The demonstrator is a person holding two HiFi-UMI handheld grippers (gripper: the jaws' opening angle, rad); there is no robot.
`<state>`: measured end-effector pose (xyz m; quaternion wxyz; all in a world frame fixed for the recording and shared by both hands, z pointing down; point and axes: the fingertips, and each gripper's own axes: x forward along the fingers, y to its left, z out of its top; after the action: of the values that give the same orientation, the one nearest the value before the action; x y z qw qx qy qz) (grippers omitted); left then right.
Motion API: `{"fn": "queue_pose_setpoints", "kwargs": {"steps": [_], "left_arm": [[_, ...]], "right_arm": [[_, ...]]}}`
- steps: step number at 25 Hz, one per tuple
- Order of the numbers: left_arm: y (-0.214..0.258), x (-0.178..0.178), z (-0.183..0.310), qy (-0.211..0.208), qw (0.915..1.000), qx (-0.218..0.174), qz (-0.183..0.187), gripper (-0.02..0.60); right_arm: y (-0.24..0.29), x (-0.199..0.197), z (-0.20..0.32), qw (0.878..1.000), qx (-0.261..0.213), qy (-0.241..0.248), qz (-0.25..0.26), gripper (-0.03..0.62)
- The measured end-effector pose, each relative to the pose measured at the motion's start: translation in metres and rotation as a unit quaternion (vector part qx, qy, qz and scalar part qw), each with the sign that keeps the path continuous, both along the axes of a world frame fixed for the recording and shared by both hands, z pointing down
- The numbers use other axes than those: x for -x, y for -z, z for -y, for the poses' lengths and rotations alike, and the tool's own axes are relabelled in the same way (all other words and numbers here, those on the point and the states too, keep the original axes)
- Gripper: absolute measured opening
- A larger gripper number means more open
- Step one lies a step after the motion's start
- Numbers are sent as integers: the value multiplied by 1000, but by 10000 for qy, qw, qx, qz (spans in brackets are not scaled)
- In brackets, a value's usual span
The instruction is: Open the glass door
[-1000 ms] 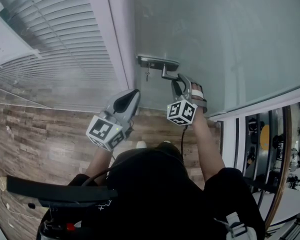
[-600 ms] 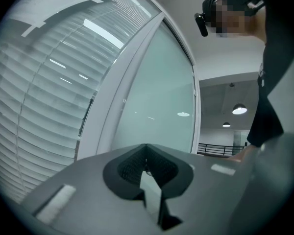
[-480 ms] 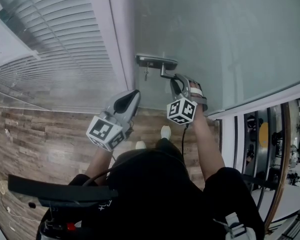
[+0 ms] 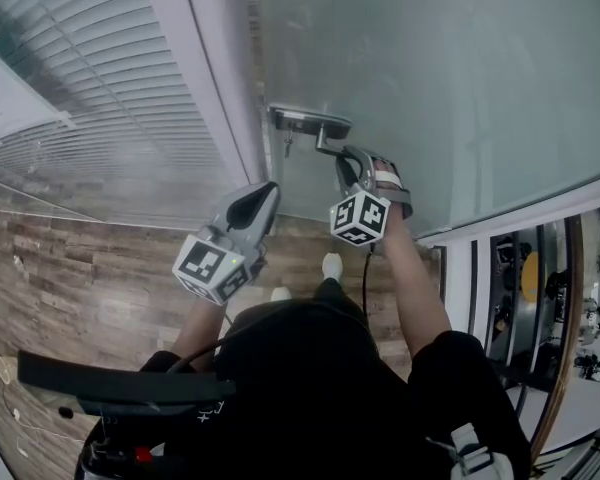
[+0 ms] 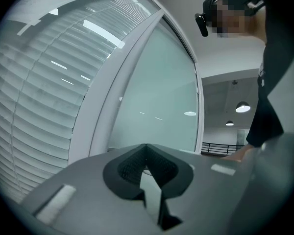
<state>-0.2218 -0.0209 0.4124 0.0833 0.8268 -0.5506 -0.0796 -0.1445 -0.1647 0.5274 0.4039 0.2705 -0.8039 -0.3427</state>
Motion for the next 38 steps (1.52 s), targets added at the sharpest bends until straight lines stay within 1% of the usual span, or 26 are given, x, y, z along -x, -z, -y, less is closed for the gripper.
{"fn": "queue_pose_setpoints", "kwargs": {"steps": [4,8,11,13,16,18,22,25,29,33,38], "left_arm": [[-5,-11,9,49,10000,-50,67,0],[0,-27,19,90,9999,-85,85,0],[4,-24,36,113,9999,-70,66,0],[8,-20,53,117,9999,-48,56,0],[9,-25,74,121,9999,-23,98,0],[11,-27,81,139,9998,-31,118,0],[15,-31,93,191,9997,-62,139,0],[10,-42,105,236,9996,-50,145,0],[6,-55,115,280,9994,-43,206,0],[13,-49,121,371,9991,-22,195,0],[17,-47,130,509,9985,37,211,0]], "right_arm": [[-9,-2,7,9999,51,148,-59,107],[-5,-8,13,9992,180,292,-180,98],[-2,0,24,9986,307,337,-264,95],[0,7,36,9976,468,362,-355,94],[-3,9,53,9937,874,477,-517,92],[-2,11,56,9913,1040,575,-565,91],[0,12,63,9885,1257,667,-513,87],[-5,6,71,9856,1447,756,-444,86],[-8,4,80,9857,1436,813,-332,84],[1,14,88,9862,1386,853,-293,84],[4,27,100,9834,1547,941,-125,86]]}}
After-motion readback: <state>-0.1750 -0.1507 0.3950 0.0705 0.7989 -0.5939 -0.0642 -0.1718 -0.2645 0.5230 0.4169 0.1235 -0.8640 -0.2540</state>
